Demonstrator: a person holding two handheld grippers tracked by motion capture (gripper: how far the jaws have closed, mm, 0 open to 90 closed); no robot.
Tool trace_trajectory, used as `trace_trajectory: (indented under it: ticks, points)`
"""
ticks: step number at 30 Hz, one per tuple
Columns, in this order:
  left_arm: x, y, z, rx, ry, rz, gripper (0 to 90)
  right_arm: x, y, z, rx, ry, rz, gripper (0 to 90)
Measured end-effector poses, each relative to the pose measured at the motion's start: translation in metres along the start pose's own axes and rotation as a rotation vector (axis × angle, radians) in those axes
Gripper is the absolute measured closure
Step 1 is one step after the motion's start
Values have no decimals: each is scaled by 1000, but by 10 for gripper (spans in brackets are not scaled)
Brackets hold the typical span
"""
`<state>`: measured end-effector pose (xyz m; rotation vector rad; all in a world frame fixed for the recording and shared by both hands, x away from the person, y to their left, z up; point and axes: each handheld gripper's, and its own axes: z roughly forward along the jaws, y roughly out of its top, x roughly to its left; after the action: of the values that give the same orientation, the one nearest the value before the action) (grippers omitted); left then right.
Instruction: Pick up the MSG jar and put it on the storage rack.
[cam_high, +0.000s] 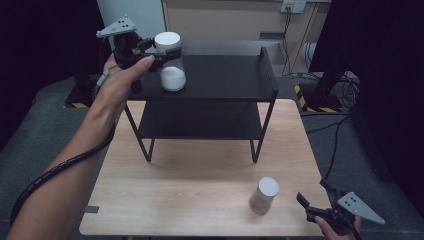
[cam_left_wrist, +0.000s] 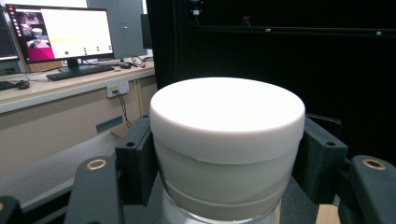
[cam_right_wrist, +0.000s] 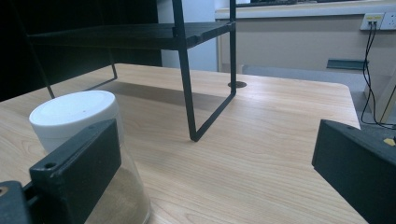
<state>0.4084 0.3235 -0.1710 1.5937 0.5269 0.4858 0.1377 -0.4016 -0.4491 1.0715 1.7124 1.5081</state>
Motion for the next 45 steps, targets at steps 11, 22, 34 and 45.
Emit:
trace_trajectory:
  ticks: [11,22,34,45]
  points:
    - [-11,1,-1,3,50,15,129,1,2,-2,-18,3,0,18]
    - [-20,-3,-23,-20,78,1,76,2,6,-3,-32,13,-4,16]
    - [-41,-20,-56,-44,98,-16,65,2,7,-4,-35,15,-8,15]
    - [-51,-36,-82,-59,109,-20,62,3,8,-3,-35,20,-10,15]
